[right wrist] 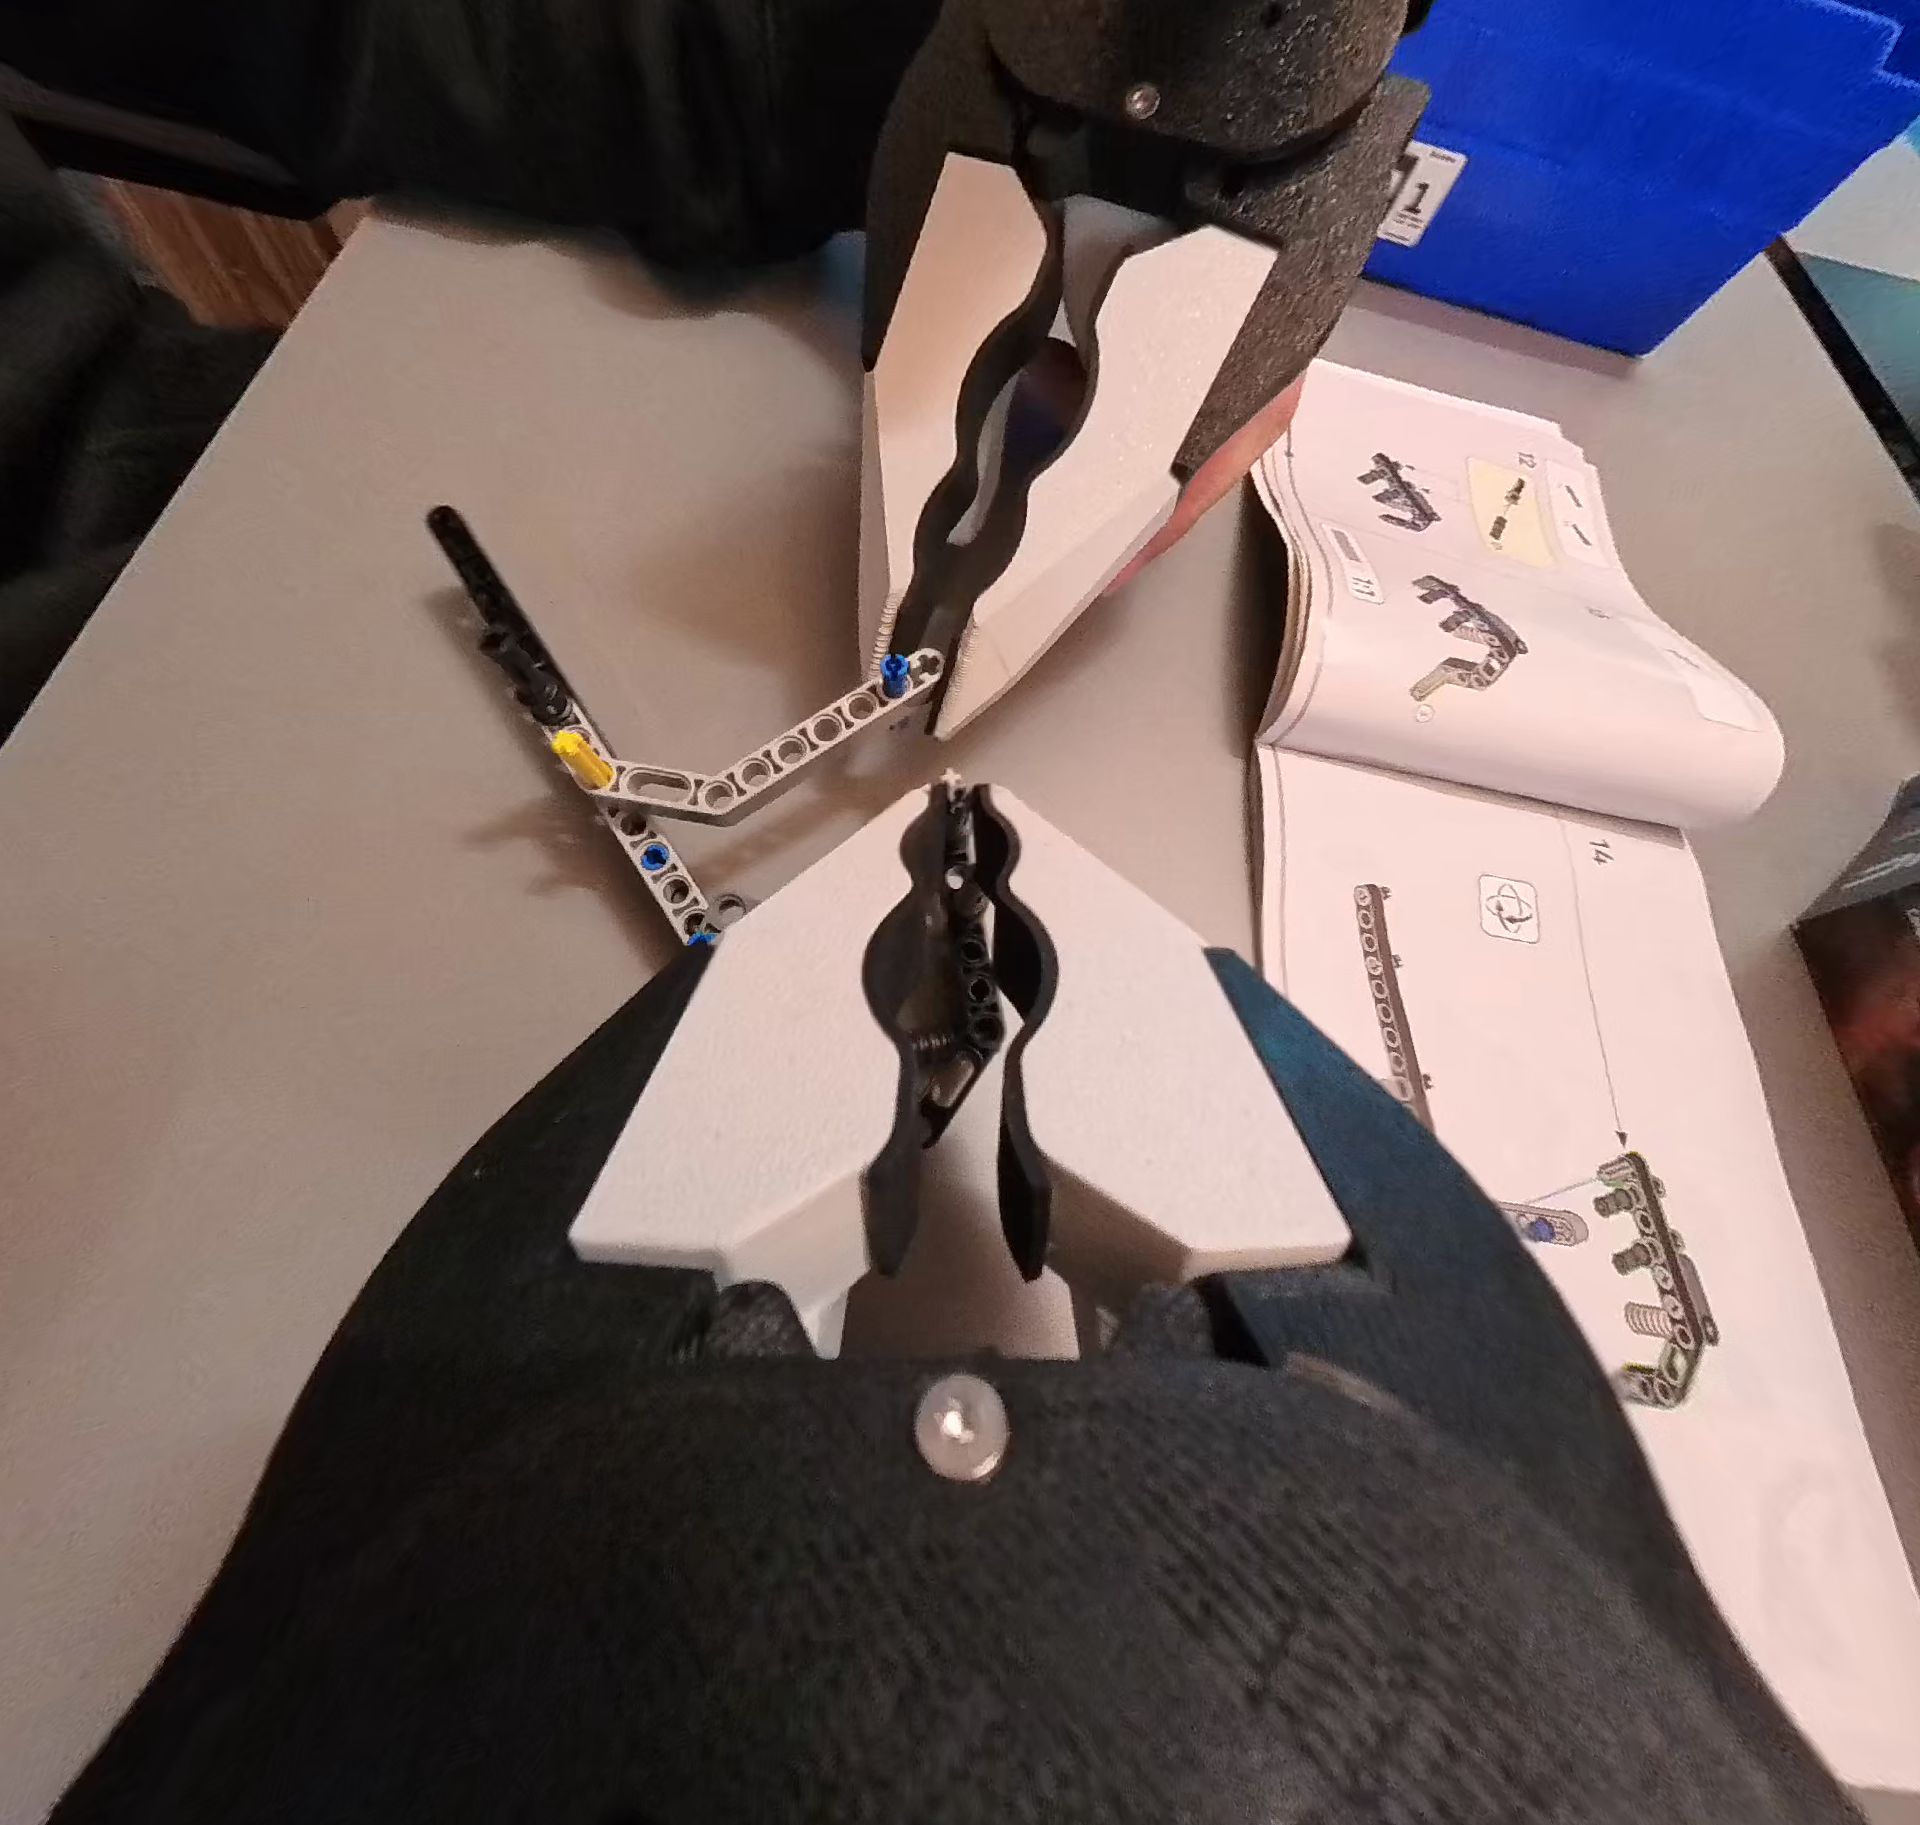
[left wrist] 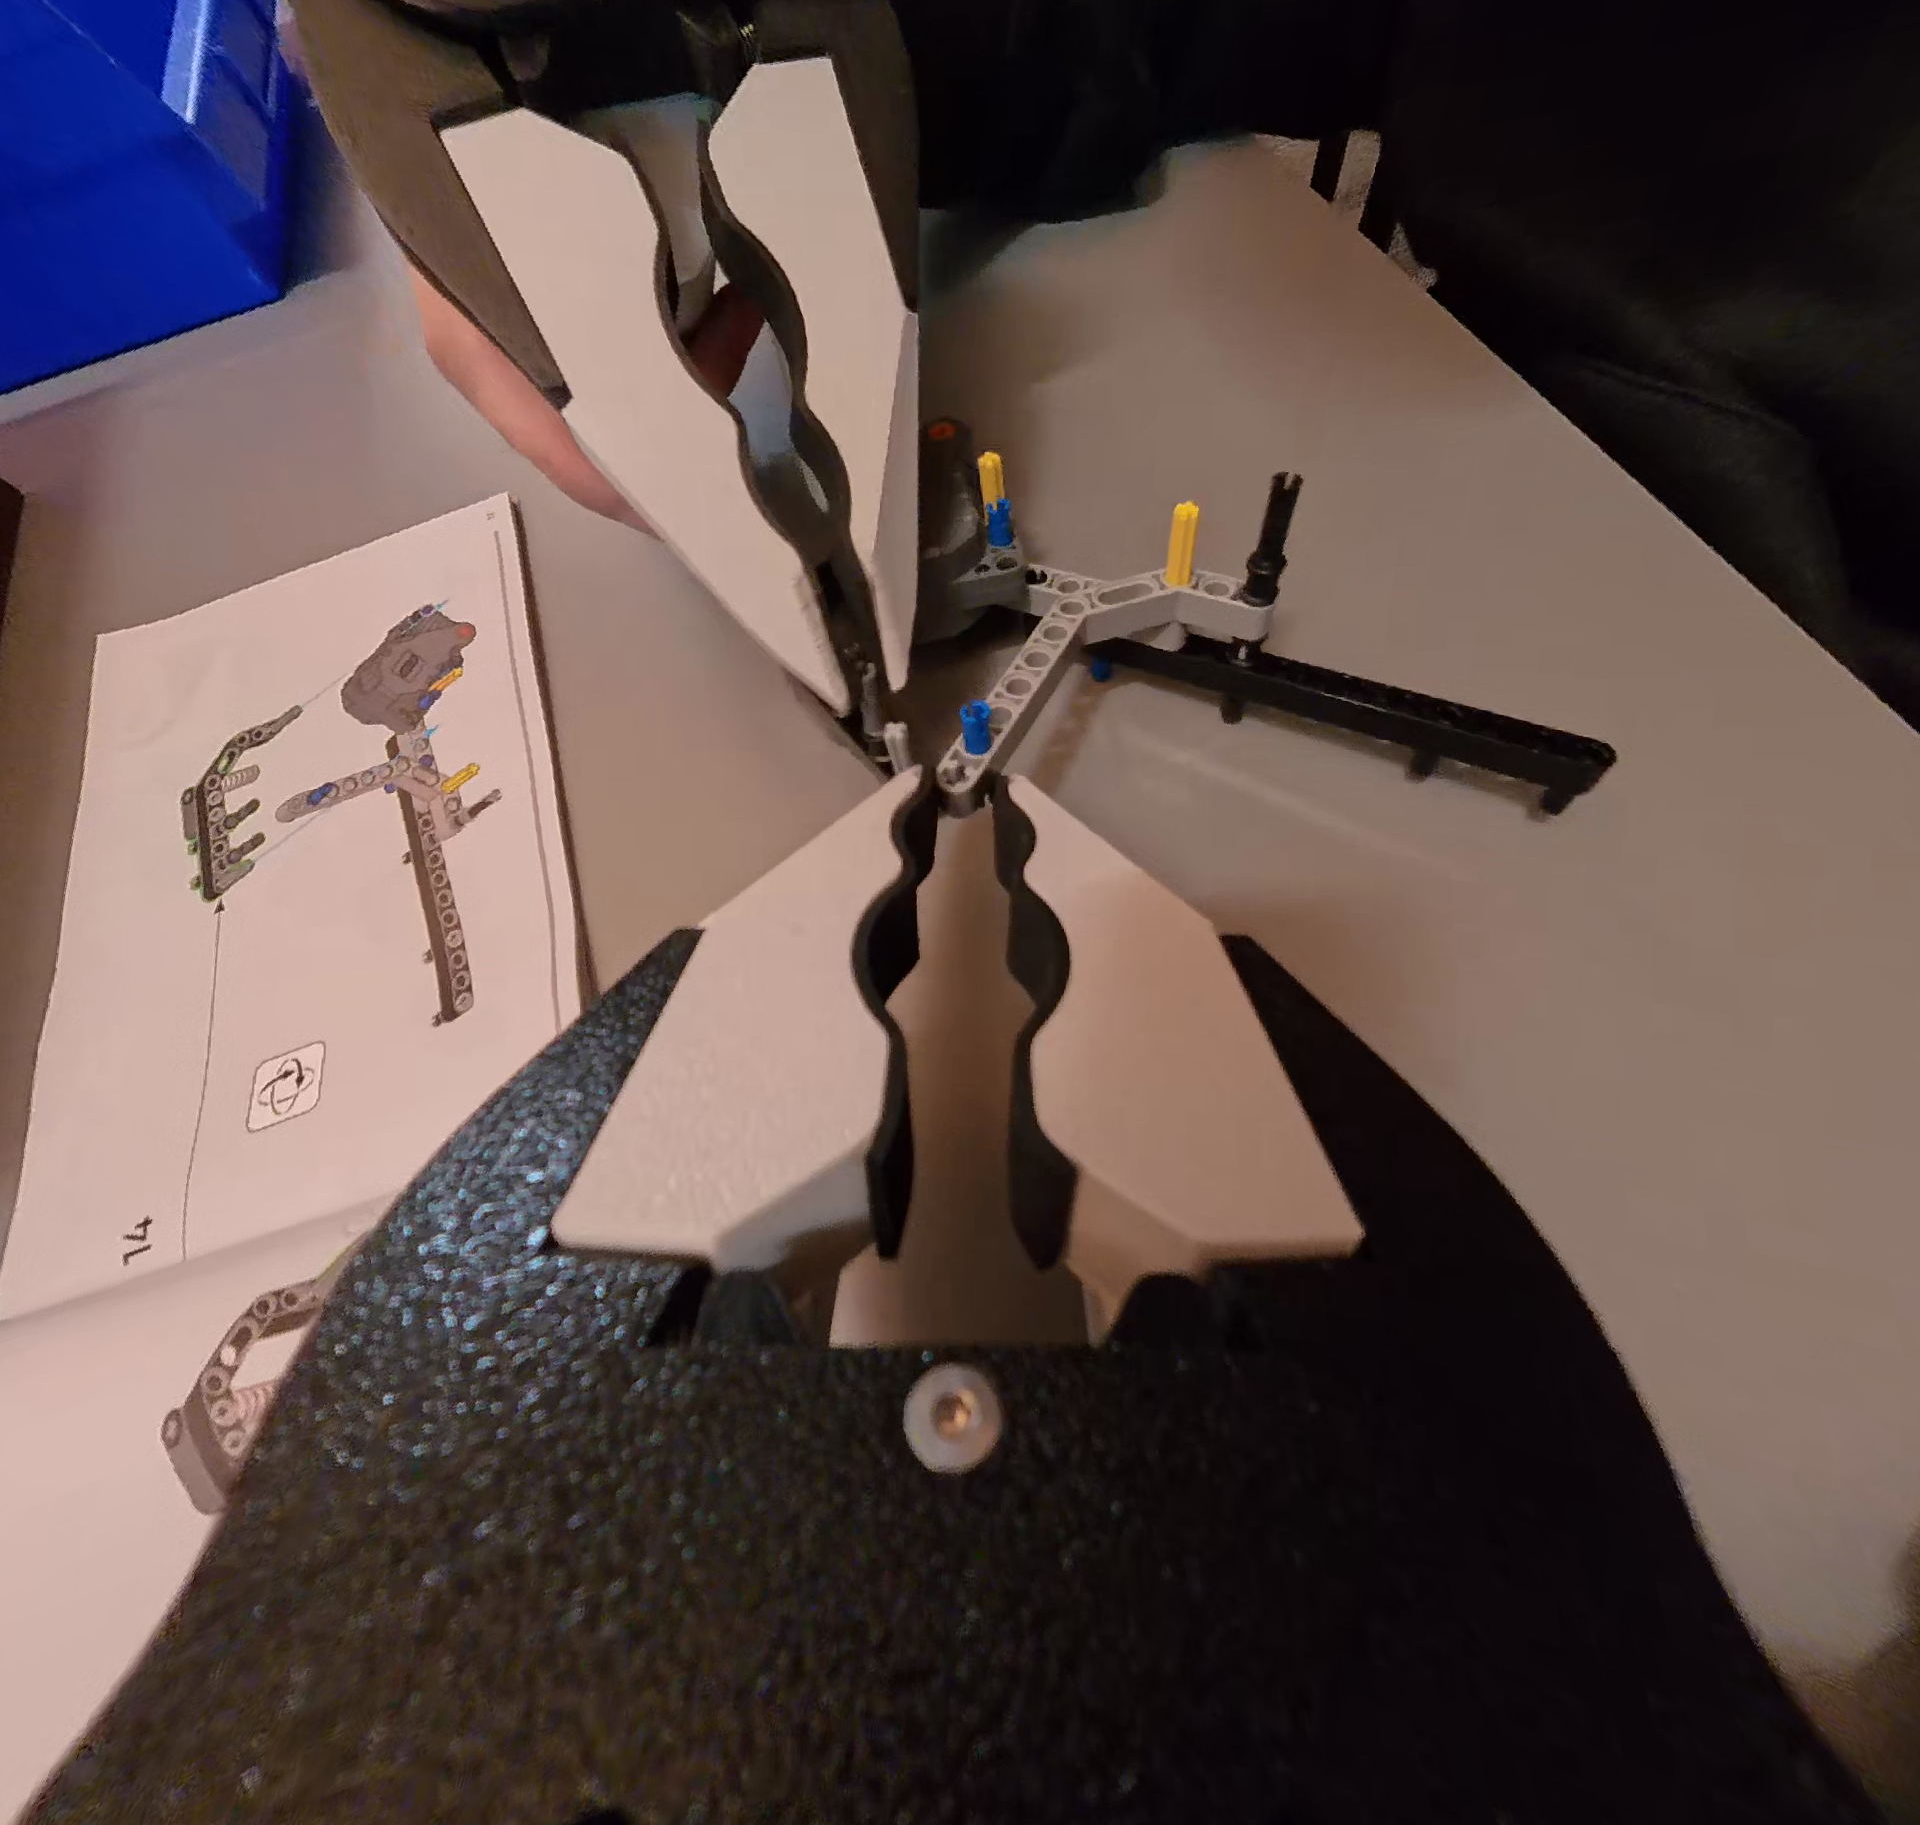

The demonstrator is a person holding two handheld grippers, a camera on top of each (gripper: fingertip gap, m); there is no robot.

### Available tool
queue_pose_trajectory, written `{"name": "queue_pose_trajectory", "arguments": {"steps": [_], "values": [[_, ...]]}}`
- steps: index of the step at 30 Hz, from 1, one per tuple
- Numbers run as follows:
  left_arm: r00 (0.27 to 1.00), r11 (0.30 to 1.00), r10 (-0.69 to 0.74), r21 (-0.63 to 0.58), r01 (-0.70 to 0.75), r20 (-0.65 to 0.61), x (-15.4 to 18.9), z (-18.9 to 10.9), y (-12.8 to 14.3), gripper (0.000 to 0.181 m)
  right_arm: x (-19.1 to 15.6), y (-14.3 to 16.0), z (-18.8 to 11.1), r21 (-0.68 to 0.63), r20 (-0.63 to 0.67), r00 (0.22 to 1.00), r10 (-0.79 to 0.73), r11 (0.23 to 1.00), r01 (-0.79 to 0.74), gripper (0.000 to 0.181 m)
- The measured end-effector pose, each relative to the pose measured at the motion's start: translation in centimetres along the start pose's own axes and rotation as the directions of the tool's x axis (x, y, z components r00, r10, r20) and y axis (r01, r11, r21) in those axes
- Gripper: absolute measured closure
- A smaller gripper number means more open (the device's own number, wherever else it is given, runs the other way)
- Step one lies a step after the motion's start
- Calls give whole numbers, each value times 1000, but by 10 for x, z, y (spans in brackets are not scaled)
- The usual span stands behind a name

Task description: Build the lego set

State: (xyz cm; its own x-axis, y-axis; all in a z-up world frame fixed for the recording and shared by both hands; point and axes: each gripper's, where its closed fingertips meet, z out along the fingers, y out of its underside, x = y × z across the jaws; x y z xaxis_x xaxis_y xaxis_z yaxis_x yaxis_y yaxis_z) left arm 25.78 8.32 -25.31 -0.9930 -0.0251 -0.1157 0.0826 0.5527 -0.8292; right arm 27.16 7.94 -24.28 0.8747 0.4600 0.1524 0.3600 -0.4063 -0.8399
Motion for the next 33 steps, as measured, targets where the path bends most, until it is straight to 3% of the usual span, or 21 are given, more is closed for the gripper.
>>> {"name": "queue_pose_trajectory", "arguments": {"steps": [1,12,24,33], "values": [[1000,1000,6,-4,-6,1,0,0,0,174,-2,-1,0,4,18,1000,3,1000,-3,180],[999,999,35,-39,-35,4,0,0,-1,173,-20,-5,1,32,157,988,12,999,-17,180],[997,993,75,-91,-74,2,3,0,-5,172,-31,-7,4,18,236,972,-15,1000,11,180],[1000,998,18,-55,-19,-18,3,1,-3,173,-31,-7,4,20,241,970,-31,999,27,180]]}}
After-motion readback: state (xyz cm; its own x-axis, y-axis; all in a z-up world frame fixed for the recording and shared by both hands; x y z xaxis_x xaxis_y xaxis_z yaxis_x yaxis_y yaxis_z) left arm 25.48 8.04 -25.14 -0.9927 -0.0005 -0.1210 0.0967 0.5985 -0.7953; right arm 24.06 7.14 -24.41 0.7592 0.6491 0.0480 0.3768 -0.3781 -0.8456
